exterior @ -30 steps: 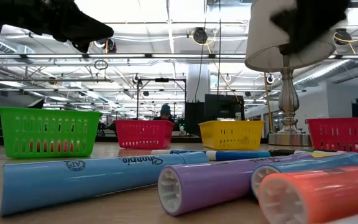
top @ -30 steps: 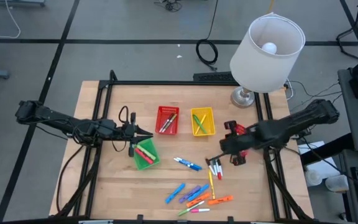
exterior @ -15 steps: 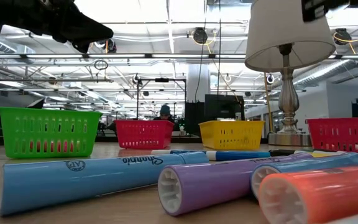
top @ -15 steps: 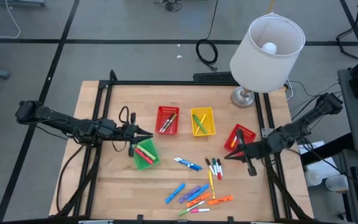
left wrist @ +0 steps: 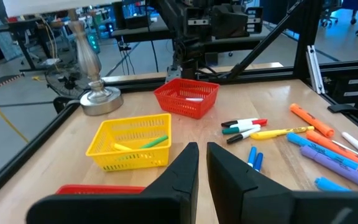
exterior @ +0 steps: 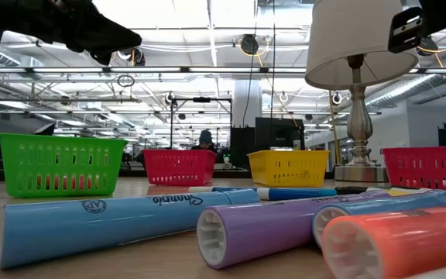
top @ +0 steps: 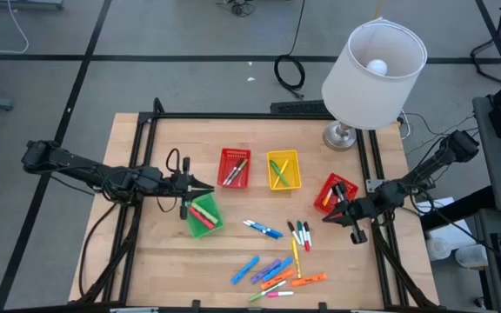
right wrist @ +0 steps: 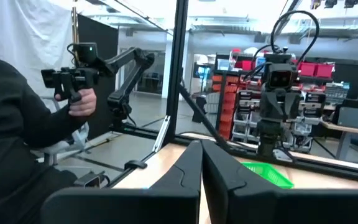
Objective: Pick & Place Markers
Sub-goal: Put the left light blue highlighter into the green bin
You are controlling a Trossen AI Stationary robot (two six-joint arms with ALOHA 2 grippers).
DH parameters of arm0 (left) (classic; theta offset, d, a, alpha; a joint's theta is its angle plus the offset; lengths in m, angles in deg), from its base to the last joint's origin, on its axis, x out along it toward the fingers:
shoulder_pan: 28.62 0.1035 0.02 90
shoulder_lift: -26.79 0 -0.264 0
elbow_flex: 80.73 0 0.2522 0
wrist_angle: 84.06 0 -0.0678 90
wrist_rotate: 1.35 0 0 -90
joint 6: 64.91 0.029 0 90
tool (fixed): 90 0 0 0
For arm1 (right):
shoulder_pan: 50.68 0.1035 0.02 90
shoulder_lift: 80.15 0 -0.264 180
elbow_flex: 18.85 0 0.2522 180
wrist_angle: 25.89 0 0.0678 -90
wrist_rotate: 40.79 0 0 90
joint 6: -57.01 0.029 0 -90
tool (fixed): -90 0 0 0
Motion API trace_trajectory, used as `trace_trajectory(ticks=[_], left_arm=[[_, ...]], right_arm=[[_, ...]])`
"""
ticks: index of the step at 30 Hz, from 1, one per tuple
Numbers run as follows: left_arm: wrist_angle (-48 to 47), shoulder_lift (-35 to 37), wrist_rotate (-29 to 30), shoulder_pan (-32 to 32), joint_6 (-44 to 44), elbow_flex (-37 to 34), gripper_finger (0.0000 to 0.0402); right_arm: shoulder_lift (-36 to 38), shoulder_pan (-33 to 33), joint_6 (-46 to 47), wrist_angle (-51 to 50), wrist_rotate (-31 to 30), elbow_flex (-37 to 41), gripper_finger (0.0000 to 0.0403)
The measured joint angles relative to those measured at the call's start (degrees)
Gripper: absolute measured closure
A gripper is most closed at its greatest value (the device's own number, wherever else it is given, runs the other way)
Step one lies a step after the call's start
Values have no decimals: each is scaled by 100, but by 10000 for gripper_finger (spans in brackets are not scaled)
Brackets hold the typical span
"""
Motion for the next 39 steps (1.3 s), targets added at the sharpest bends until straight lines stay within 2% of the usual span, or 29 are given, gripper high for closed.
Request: trace_trajectory(ticks=[9,12,18,24,34,39], left_arm=[[91,1,-6,-2,291,0,360],[224,0,-4,-2,266,0,360],[250,-71,-4,-2,387,0,360],[437,-96,2,-2,341,0,360],[691,-96,-127,-2,-536,0,360],[923,-94,-124,0,-343,0,360]], right_arm=[[81,94,-342,-45,113,0,403],[566,217,-563,-241,310,0,403],[2054,227,-617,-1788,295,2,403],[2777,227,-901,-2137,308,2,403],[2811,225,-1060,-2277,297,2,403],[2808,225,-1722,-2390,283,2,403]])
